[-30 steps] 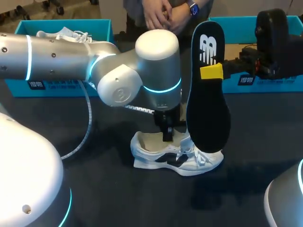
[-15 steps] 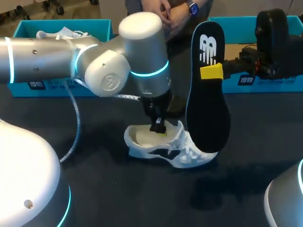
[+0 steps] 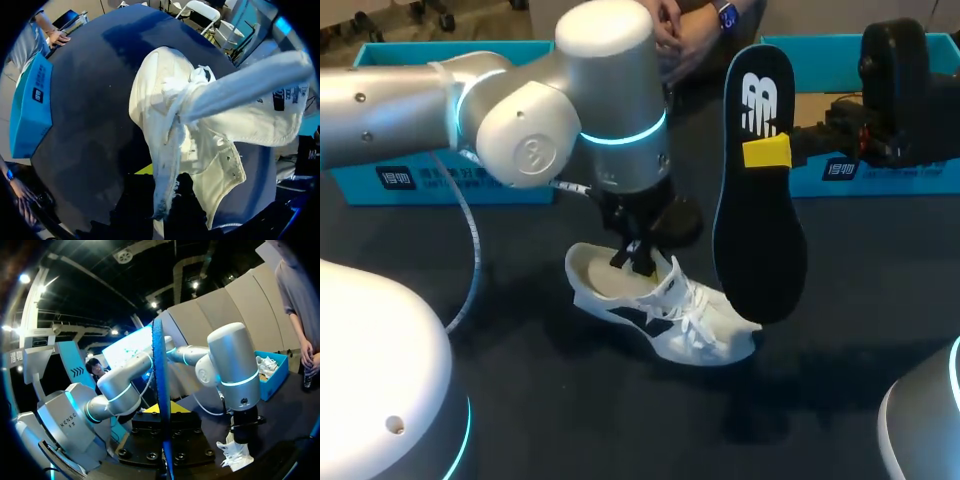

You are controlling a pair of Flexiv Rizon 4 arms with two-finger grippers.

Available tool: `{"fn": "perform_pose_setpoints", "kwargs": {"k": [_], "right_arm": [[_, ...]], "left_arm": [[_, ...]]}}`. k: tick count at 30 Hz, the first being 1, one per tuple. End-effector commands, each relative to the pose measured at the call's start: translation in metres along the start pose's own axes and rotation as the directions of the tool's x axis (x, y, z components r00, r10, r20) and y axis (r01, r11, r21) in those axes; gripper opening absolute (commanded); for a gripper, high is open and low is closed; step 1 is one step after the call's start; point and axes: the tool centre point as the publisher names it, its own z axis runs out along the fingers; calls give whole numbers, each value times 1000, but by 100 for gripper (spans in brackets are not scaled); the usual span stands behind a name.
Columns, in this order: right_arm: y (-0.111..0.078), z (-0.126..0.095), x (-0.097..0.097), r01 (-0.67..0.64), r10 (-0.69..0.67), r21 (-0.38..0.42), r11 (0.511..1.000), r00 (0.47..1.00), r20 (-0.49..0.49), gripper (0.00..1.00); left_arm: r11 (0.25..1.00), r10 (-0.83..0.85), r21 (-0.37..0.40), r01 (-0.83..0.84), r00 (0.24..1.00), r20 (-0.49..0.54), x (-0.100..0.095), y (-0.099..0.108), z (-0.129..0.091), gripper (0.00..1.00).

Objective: Take the shoe out of the shoebox, open the shoe tongue, remove and reinsert the insole, then place the shoe into the shoebox

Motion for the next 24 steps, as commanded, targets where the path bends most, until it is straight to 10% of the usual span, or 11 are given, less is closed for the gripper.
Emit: {"fn": "perform_pose_setpoints", "kwargs": {"k": [1, 24], "right_arm": [[2, 2, -3, -1, 1, 4, 1000, 1000, -3, 0], [2, 2, -3, -1, 1, 4, 1000, 1000, -3, 0]], "left_arm": [[997, 75, -14, -75, 997, -21, 3, 2, 10, 0], [989, 137, -44, -143, 982, -127, -31, -2, 61, 0]]}}
